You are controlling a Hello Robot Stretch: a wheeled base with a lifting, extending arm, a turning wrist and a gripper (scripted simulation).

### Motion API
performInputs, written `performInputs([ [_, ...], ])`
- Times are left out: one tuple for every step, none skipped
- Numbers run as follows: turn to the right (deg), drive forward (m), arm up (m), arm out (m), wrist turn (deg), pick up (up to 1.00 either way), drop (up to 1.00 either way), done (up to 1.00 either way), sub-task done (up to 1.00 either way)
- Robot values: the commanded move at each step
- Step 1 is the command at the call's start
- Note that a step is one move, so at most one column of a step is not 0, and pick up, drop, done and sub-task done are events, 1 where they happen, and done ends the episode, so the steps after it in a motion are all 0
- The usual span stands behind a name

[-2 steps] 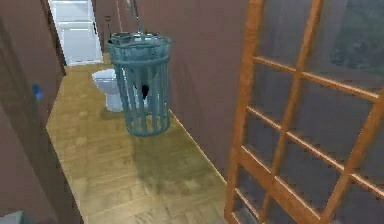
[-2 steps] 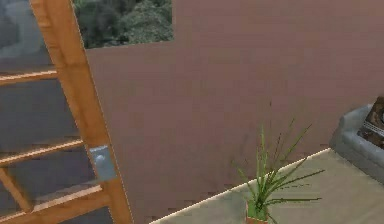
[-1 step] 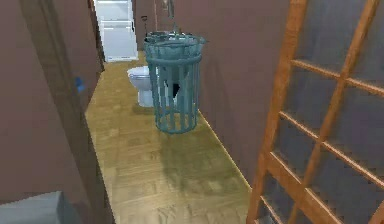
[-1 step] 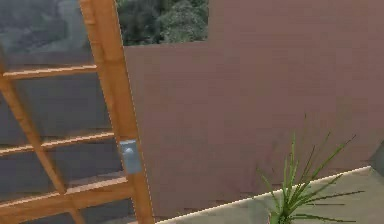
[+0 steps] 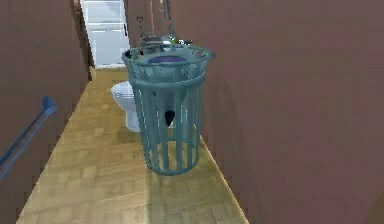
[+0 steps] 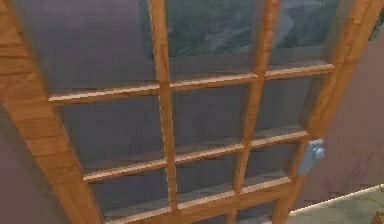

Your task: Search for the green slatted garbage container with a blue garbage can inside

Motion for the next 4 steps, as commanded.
performInputs([
  [-15.0,0.0,0.0,0.0,0.0,0.0,0.0,0.0,0.0],
  [0.0,0.4,0.0,0.0,0.0,0.0,0.0,0.0,0.0],
  [-33.0,0.0,0.0,0.0,0.0,0.0,0.0,0.0,0.0],
  [0.0,0.35,0.0,0.0,0.0,0.0,0.0,0.0,0.0],
])
